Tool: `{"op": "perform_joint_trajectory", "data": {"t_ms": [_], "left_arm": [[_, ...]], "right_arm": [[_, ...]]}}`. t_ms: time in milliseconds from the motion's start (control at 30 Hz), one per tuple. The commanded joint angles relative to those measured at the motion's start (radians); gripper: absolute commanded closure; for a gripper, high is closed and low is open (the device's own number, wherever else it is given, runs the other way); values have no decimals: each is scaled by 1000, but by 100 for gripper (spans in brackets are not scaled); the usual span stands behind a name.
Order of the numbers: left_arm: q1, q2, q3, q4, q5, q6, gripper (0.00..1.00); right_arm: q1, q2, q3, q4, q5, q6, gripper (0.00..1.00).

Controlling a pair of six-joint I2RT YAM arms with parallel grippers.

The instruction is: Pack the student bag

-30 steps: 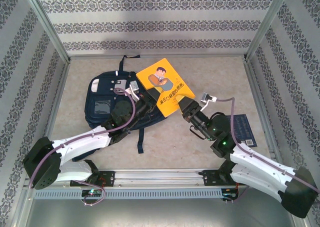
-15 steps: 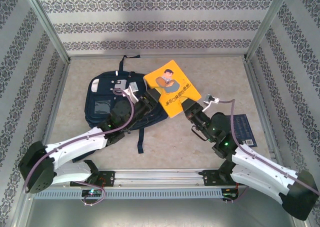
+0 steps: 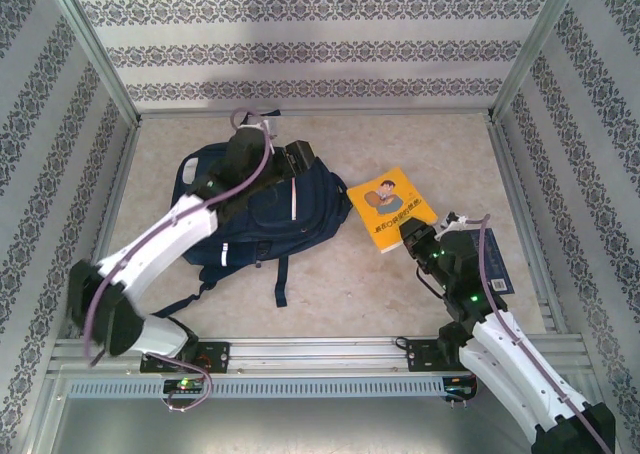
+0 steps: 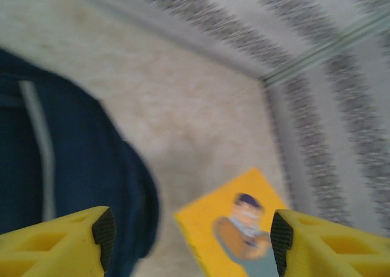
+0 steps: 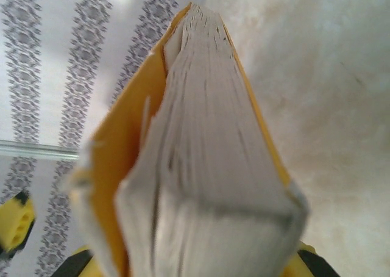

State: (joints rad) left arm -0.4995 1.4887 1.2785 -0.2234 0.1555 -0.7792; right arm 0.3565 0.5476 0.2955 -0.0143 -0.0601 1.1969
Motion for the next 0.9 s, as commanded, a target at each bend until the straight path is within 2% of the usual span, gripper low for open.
{"op": "perform_joint_trajectory", "data": {"t_ms": [0, 200, 367, 500, 733, 867], "left_arm": [[61, 144, 81, -197, 160, 128, 31], [102, 351, 218, -260, 223, 193, 37], [107, 428, 256, -255, 254, 201, 42], [106, 455, 252, -223, 300, 191, 52], [105, 527, 289, -302, 253, 226, 64], [107, 572, 329, -368, 222, 251, 75]], "right_arm": [[-11, -24, 27, -6, -94, -57, 100], [-16, -104, 27, -85, -119, -118, 100], [-22, -178, 24, -160, -116, -146, 100], [-31, -196, 19, -195, -115, -162, 100], [-46, -196, 39, -212, -130, -172, 100], [-50, -198, 81, -241, -138, -194, 100]]}}
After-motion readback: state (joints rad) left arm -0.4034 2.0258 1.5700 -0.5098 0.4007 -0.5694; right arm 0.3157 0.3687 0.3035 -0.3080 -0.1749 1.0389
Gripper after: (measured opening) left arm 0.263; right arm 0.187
